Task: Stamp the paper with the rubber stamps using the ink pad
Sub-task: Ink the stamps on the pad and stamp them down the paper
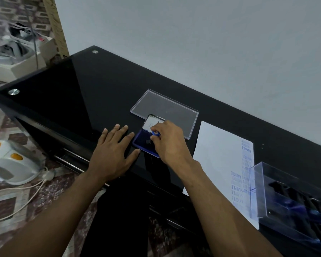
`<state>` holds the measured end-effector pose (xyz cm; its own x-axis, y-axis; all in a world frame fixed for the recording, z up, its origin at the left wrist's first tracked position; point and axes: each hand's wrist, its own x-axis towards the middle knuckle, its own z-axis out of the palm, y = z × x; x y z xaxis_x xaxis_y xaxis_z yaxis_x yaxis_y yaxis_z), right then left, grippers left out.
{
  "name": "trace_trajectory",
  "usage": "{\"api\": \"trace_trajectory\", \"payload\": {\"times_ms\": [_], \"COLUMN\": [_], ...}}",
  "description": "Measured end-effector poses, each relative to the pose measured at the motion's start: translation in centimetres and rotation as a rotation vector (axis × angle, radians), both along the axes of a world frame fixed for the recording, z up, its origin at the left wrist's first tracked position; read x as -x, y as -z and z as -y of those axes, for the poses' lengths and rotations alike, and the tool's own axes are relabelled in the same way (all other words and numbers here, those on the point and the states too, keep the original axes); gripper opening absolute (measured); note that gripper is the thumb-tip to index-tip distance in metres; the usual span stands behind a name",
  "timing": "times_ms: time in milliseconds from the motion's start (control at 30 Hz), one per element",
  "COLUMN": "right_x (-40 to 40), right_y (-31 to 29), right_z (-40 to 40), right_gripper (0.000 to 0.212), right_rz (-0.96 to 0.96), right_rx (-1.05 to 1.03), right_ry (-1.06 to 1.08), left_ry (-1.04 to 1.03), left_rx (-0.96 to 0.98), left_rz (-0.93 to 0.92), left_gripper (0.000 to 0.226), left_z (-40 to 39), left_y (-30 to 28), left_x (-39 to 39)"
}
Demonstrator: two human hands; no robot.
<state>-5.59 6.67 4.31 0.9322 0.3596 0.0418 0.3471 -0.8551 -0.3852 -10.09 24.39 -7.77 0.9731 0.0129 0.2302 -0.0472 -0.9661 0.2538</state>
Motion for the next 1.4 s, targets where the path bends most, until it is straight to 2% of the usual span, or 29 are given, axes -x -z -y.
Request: {"api": "trace_trajectory", "payload": {"times_ms": [367, 600, 867, 1400], "right_x": [-0.6, -0.4, -0.5, -0.7], "right_y": [-0.2, 0.7, 0.9, 1.0], "right_z": [-0.3, 0.4, 0.2, 0.4], "right_gripper": [0.032, 0.015, 0.023, 0.021], "right_rz": [-0.074, 0.015, 0.055, 0.086], "right_rx": [0.072, -0.027, -0.052, -0.075], "right_ry": [-0.034, -0.038, -0.045, -0.077], "left_ry": [-0.009, -0.011, -0.015, -0.016], "left_rx": [0.0, -0.018, -0.019, -0.019], "left_rz": [0.016, 0.017, 0.026, 0.031], "left_gripper": [0.071, 0.071, 0.071, 0.069], "left_z": [0.1, 0.0, 0.1, 0.1], "left_y": [0.1, 0.4, 0.4, 0.5], "left_x": [0.1, -0.1, 0.0, 0.0]}}
